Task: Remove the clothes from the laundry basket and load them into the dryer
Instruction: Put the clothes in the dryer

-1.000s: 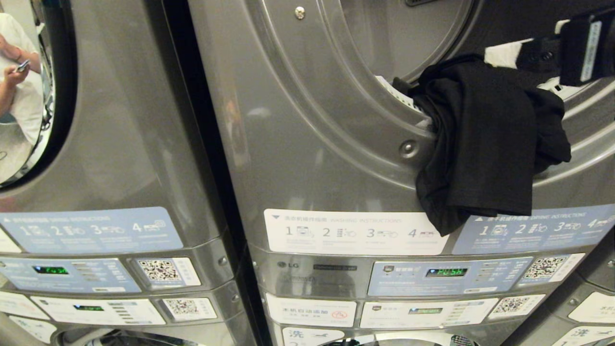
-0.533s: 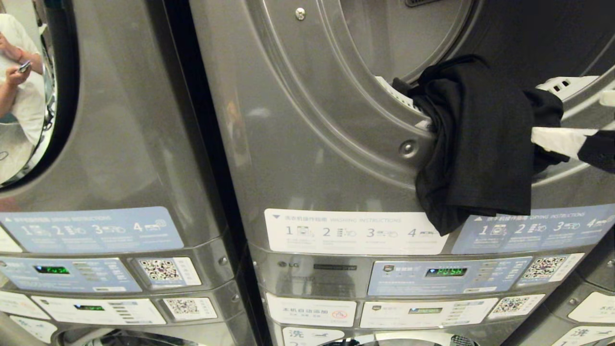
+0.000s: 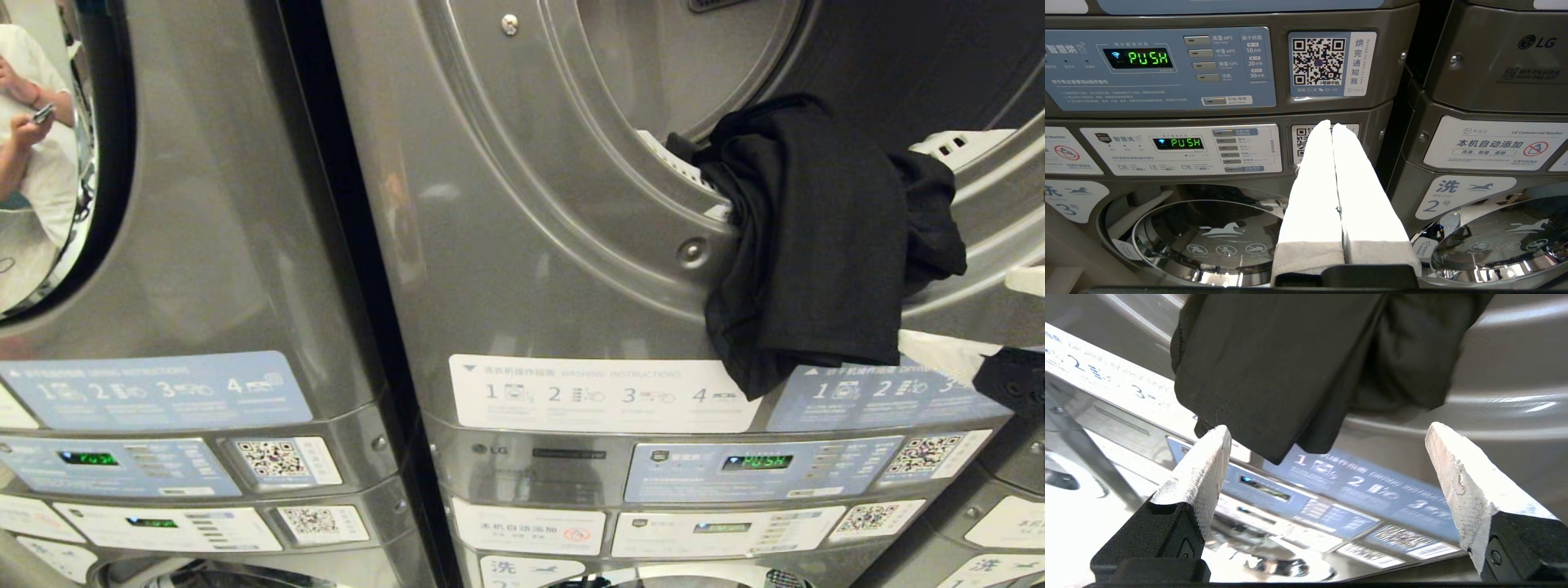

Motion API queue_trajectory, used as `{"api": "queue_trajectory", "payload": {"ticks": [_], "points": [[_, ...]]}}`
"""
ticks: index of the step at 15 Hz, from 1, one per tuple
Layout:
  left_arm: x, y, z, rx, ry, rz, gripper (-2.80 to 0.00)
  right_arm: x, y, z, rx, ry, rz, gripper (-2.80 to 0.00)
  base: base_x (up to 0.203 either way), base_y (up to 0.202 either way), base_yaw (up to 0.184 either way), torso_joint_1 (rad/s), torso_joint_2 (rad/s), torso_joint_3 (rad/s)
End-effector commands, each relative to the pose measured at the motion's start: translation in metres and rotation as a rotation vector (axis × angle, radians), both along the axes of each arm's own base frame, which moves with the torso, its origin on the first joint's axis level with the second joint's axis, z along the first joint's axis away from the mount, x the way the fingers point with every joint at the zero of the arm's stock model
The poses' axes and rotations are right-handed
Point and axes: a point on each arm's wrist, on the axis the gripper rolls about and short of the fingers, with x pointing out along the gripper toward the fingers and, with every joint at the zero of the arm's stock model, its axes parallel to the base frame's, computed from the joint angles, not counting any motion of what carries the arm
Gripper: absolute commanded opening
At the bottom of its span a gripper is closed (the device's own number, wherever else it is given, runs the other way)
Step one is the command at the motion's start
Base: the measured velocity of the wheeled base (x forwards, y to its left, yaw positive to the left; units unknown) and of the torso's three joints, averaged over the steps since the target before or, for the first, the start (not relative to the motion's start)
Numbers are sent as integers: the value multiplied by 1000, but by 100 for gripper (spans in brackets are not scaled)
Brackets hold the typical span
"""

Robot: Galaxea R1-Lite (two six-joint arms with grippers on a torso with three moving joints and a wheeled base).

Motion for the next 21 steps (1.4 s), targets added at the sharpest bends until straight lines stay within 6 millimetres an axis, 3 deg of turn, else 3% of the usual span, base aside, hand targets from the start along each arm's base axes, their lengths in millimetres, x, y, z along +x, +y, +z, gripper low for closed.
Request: {"api": "queue_trajectory", "payload": {"ticks": [1, 8, 15, 21], "points": [[0, 0, 0, 0, 0, 0, -280, 15, 10, -6, -4, 48, 4, 0, 0, 0, 0, 0, 0, 0], [0, 0, 0, 0, -1, 0, -280, 43, 35, -6, 53, 80, 62, 0, 0, 0, 0, 0, 0, 0], [0, 0, 0, 0, 0, 0, -280, 69, 51, -13, 44, 54, 8, 0, 0, 0, 0, 0, 0, 0], [0, 0, 0, 0, -1, 0, -280, 76, 55, -11, 30, 42, -33, 0, 0, 0, 0, 0, 0, 0]]}}
